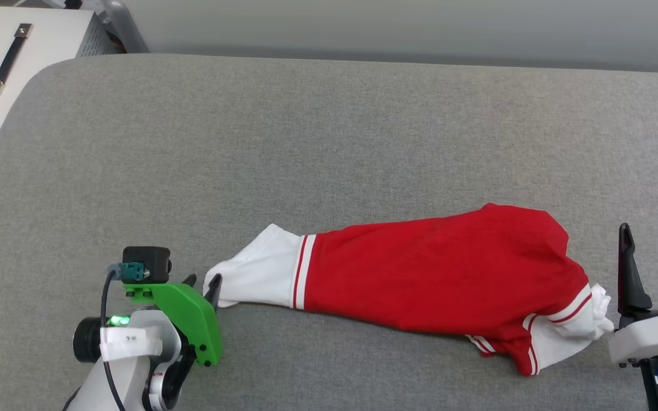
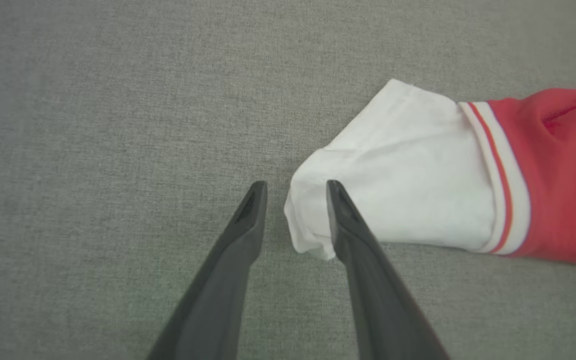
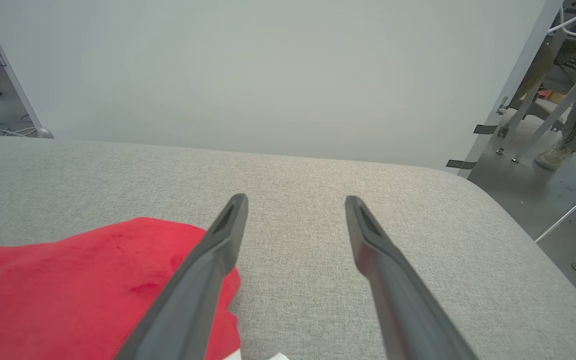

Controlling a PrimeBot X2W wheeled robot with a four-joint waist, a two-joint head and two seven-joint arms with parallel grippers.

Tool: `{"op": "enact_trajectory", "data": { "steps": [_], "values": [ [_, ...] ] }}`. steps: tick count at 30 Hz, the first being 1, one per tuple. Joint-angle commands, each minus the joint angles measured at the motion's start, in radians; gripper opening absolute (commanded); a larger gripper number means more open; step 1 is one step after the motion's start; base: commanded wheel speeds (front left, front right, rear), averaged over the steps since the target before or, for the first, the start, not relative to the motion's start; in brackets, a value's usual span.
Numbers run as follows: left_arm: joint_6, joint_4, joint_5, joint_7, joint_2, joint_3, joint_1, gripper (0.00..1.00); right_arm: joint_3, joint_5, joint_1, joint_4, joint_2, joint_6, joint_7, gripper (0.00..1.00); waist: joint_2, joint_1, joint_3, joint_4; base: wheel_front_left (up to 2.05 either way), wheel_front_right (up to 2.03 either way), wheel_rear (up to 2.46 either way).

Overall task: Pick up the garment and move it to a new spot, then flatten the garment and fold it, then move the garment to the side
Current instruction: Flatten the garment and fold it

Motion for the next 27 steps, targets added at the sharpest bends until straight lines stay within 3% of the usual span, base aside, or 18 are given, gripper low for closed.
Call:
{"op": "enact_trajectory", "data": {
  "steps": [1, 6, 9, 14, 19, 24, 27],
  "values": [
    [-0.008, -0.009, 0.012, -0.045, -0.005, 0.002, -0.003, 1.0, 0.005, -0.002, 0.013, 0.004, -0.009, -0.001, 0.008, 1.0, 0.0, 0.0, -0.019, 0.017, 0.0, 0.0, 0.0],
    [-0.047, -0.051, 0.049, -0.24, -0.013, -0.002, -0.01, 1.0, 0.036, 0.025, 0.011, -0.007, -0.063, -0.001, 0.078, 1.0, 0.0, 0.0, -0.048, 0.049, 0.0, 0.0, 0.0],
    [-0.088, -0.074, 0.083, -0.378, -0.014, -0.024, -0.008, 1.0, 0.079, 0.07, 0.008, -0.03, -0.124, -0.001, 0.184, 1.0, 0.0, 0.0, -0.06, 0.075, 0.0, 0.0, 0.0],
    [-0.105, -0.094, 0.171, -0.575, -0.023, -0.061, 0.0, 1.0, 0.171, 0.178, -0.014, -0.09, -0.233, -0.001, 0.42, 1.0, 0.0, 0.0, -0.069, 0.118, 0.0, 0.0, 0.0],
    [-0.104, -0.161, 0.234, -0.601, -0.084, -0.039, 0.032, 1.0, 0.25, 0.294, -0.066, -0.153, -0.316, -0.001, 0.7, 1.0, 0.0, 0.0, -0.062, 0.158, 0.0, 0.0, 0.0],
    [-0.135, -0.197, 0.285, -0.601, -0.124, -0.032, 0.057, 1.0, 0.243, 0.326, -0.111, -0.143, -0.323, -0.001, 1.045, 1.0, 0.0, 0.0, -0.036, 0.193, 0.0, 0.0, 0.0],
    [-0.148, -0.198, 0.296, -0.601, -0.148, -0.025, 0.047, 1.0, 0.249, 0.309, -0.168, -0.145, -0.329, -0.001, 1.14, 1.0, 0.0, 0.0, -0.011, 0.217, 0.0, 0.0, 0.0]
  ]
}}
